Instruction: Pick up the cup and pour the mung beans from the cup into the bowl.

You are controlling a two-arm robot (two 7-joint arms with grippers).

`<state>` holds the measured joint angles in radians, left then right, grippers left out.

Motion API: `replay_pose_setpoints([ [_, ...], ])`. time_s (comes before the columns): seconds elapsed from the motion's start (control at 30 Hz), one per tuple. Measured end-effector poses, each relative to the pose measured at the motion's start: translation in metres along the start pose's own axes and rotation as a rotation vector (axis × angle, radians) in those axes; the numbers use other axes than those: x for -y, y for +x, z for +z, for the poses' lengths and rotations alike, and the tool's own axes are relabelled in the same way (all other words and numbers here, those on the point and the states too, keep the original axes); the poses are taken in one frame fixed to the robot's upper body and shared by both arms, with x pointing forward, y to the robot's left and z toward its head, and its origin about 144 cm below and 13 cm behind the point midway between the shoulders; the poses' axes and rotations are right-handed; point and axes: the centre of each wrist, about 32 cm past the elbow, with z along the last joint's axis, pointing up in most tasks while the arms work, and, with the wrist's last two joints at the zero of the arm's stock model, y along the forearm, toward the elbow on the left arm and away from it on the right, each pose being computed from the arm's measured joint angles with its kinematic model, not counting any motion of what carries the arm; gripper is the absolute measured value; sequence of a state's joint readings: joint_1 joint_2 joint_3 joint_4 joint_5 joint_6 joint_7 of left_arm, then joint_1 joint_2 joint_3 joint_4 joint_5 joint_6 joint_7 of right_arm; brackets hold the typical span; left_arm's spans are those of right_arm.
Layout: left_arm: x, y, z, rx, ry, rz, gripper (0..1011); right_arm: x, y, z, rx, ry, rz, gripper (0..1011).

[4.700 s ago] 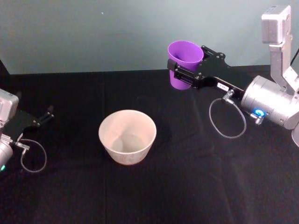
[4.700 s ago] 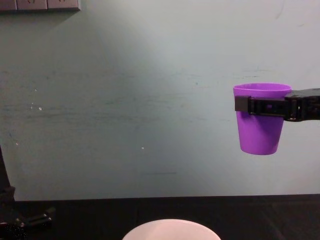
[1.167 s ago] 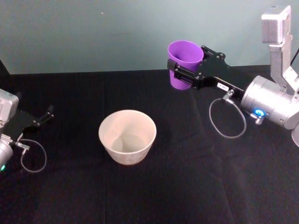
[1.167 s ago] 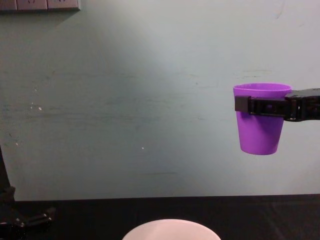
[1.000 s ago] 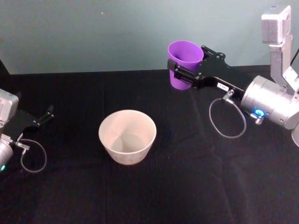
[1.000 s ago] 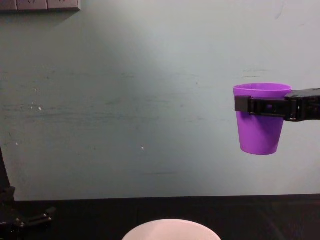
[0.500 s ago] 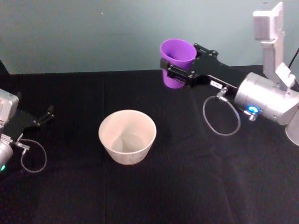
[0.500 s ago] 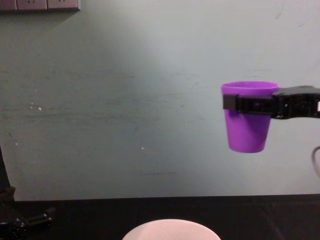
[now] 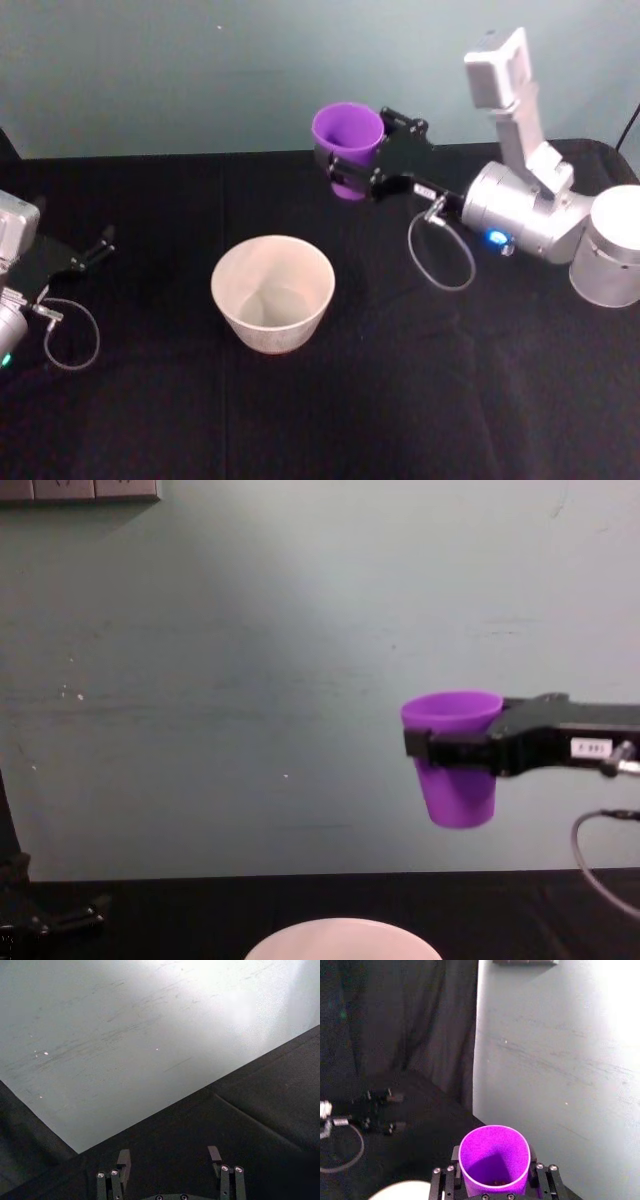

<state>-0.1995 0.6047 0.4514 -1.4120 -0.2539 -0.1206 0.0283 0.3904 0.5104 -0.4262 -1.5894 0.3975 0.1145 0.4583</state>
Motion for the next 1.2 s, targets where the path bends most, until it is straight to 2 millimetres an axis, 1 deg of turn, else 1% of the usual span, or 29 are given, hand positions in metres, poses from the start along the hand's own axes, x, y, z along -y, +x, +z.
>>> replay_pose_setpoints([
  [0.1,0.0,0.0,0.0,0.0,0.0,0.0,1000,-0.004,-0.006,-0.005,0.098,-0.046,-0.002,733],
  [0.2,0.0,0.0,0.0,0.0,0.0,0.0,1000,-0.005,-0.011,-0.006,0.176,-0.078,-0.001,733],
  [0.23,0.0,0.0,0.0,0.0,0.0,0.0,1000,-0.005,-0.013,-0.006,0.227,-0.097,0.004,733],
  [0.57,0.0,0.0,0.0,0.0,0.0,0.0,1000,-0.003,-0.023,0.003,0.496,-0.196,0.013,733],
  [0.63,0.0,0.0,0.0,0.0,0.0,0.0,1000,-0.005,-0.029,0.005,0.608,-0.232,0.006,733],
  [0.8,0.0,0.0,0.0,0.0,0.0,0.0,1000,-0.007,-0.038,0.006,0.752,-0.275,-0.004,732],
  [1.03,0.0,0.0,0.0,0.0,0.0,0.0,1000,-0.01,-0.048,0.008,0.897,-0.286,-0.013,733],
  [1.2,0.0,0.0,0.0,0.0,0.0,0.0,1000,-0.014,-0.054,0.008,0.969,-0.299,-0.005,732],
])
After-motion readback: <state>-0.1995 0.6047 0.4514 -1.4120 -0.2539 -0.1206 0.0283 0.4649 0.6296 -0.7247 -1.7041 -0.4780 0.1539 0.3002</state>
